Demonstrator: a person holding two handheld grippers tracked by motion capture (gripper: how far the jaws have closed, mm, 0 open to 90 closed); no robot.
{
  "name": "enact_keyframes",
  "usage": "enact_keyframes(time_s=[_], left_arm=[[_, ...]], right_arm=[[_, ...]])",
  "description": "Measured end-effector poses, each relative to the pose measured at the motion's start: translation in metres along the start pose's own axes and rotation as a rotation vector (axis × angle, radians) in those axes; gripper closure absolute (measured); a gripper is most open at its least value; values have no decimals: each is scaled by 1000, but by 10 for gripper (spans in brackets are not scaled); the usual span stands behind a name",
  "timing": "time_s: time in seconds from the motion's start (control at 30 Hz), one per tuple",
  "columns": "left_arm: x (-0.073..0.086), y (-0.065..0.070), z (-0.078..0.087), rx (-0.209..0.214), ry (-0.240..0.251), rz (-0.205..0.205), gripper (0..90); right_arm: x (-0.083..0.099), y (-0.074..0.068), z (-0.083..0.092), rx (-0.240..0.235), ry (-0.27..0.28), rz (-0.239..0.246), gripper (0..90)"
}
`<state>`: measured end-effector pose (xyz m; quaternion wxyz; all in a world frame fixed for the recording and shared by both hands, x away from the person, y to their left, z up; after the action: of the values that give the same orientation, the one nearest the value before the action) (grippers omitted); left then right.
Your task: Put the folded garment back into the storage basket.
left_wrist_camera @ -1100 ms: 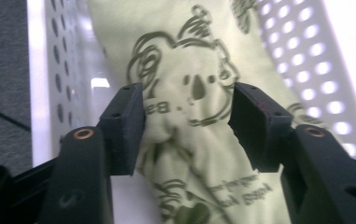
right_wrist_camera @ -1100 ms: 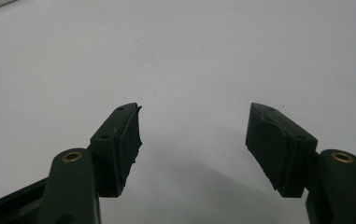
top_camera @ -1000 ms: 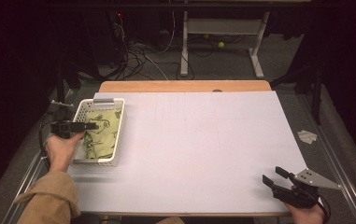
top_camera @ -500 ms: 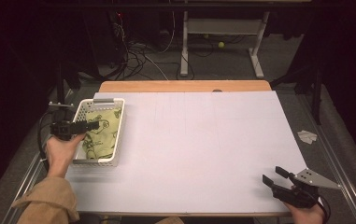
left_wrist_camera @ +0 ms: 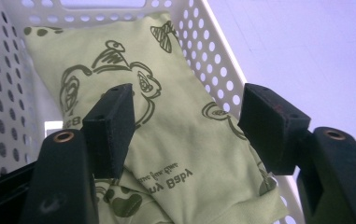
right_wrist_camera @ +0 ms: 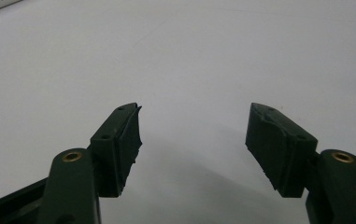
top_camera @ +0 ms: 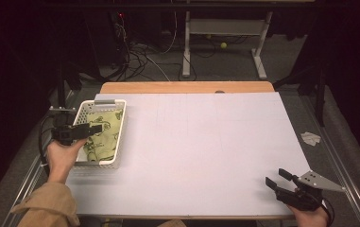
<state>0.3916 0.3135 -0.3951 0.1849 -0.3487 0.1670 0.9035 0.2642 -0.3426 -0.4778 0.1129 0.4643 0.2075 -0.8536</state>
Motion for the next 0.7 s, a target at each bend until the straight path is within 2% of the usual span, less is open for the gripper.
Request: enact_keyframes(time_s=[0.43,0.7], left_arm=[[9,11,3,13,51,-34,332],[13,20,4,23,66,-56,332]], right_arm=[[0,0,0,1,1,3,361],[0,-1,0,1,2,5,361]])
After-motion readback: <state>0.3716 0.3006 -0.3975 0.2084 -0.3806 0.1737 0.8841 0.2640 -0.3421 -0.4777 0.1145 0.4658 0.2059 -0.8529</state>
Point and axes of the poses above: each handheld gripper's, and its own axes: z roughly backward along the jaws, x roughly out of its underside, y roughly to its right, the point moved 2 cm from there along -z, roughly forward along the jaws, and after that the axes turned 12 degrees about -z, right-handed, at the moved point
